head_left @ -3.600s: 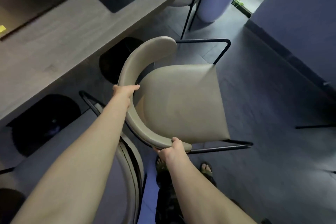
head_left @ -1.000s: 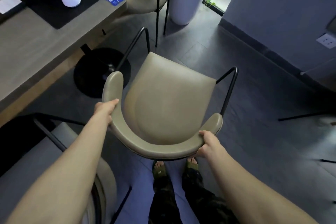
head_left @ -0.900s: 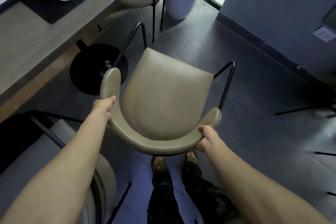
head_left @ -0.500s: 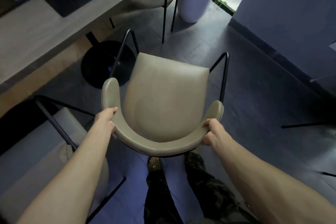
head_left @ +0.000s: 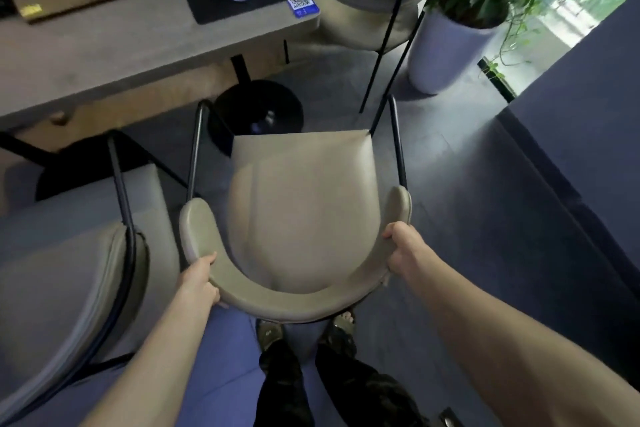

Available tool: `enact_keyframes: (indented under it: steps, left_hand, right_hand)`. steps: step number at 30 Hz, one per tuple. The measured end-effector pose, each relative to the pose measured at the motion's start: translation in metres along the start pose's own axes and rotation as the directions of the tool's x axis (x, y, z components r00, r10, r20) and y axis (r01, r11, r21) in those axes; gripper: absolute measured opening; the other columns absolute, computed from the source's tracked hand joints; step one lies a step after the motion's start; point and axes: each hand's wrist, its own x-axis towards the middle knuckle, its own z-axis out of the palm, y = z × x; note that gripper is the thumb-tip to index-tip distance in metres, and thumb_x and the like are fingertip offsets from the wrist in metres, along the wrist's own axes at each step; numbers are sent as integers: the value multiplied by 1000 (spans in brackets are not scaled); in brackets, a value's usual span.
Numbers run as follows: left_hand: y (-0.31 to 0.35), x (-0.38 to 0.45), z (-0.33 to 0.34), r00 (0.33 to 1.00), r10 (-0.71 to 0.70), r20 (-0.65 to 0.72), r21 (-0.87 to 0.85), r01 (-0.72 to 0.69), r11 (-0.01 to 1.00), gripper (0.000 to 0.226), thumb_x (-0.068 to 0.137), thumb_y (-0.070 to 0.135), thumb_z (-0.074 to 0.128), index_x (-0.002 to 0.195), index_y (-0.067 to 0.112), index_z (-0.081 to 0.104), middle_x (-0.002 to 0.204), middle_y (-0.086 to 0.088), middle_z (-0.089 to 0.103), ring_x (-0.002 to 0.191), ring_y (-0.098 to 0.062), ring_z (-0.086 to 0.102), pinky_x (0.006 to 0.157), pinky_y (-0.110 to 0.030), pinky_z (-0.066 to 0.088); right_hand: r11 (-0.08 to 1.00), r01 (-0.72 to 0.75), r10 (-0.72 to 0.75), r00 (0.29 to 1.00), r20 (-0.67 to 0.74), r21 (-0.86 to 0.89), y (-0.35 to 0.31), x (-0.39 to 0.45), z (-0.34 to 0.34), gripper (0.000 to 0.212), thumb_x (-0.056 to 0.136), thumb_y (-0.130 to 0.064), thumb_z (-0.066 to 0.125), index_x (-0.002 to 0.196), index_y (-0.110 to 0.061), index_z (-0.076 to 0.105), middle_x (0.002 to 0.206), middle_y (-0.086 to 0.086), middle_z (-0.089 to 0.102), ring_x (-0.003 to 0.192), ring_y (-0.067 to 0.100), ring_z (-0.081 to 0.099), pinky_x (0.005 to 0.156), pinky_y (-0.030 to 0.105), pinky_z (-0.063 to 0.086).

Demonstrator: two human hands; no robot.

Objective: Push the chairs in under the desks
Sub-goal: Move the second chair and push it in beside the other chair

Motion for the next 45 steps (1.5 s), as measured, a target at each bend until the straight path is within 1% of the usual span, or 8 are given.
enact_keyframes:
  steps: [5, 11, 16, 20, 24, 30, 36, 45]
  left_hand:
    - [-12, -10, 1, 999, -31, -41, -139, 25, 990, 49, 94, 24, 62, 137, 6, 50, 137, -15, 56, 124, -32, 54, 98, -47, 44]
    - [-12, -13, 2, 995, -53, -83, -196, 36, 980, 55, 92, 29, 64, 139, 7, 47, 138, -16, 55, 124, -33, 53, 101, -50, 42]
    - [-5, -10, 4, 993, -102, -65, -146, 92, 985, 59, 90, 35, 66, 138, 8, 47, 139, -16, 54, 125, -35, 52, 104, -60, 38]
    - [7, -18, 8, 985, -154, -71, 13, 155, 988, 63, 92, 31, 63, 143, 7, 38, 145, -16, 45, 133, -39, 41, 109, -66, 25]
    - [18, -21, 8, 990, -101, -95, 28, 104, 994, 69, 80, 38, 74, 137, 12, 45, 134, -11, 55, 123, -36, 51, 107, -57, 34]
    - [43, 5, 5, 983, -108, -149, 64, 118, 991, 102, 55, 53, 84, 140, 18, 41, 137, -17, 51, 119, -46, 50, 88, -73, 33]
    - [54, -14, 9, 969, -241, -56, 100, 246, 964, 54, 88, 37, 68, 129, 11, 45, 127, -16, 56, 123, -44, 50, 97, -75, 31]
    - [51, -10, 6, 968, -251, -24, -28, 250, 968, 33, 90, 26, 65, 113, 10, 48, 121, -15, 56, 125, -40, 49, 104, -69, 29]
  right_hand:
    - [993, 18, -4, 992, 123, -114, -26, 22, 14, 86, 63, -1, 48, 147, -15, 37, 145, 19, 46, 114, 41, 53, 83, 74, 38]
    - [978, 16, 21, 985, 173, -210, -54, 14, 36, 41, 80, 3, 44, 118, -13, 46, 137, 19, 49, 110, 39, 52, 92, 79, 32]
    - [967, -2, 53, 979, 195, -256, -60, 29, 43, 57, 89, -8, 52, 142, -24, 39, 141, 15, 47, 117, 41, 52, 86, 88, 28]
    - [965, 10, 34, 986, 163, -262, -63, 32, 43, 28, 91, -13, 57, 117, -18, 50, 127, 16, 59, 114, 39, 59, 96, 65, 48]
    - [977, -93, 122, 981, 148, -190, -62, 16, 42, 48, 86, -24, 65, 131, -10, 55, 124, 11, 65, 106, 32, 64, 94, 49, 50]
    - [942, -288, 314, 936, 156, -171, -34, -3, 36, 62, 92, -39, 62, 146, -20, 38, 158, 11, 38, 144, 48, 29, 105, 80, 3]
    - [979, -189, 196, 976, 90, -82, 6, 62, 42, 61, 68, -19, 56, 129, -22, 52, 126, 8, 62, 107, 42, 59, 68, 82, 33]
    - [987, -140, 147, 985, 92, -76, -23, 38, 57, 56, 79, -7, 50, 135, -14, 51, 131, 12, 59, 112, 39, 59, 81, 83, 32]
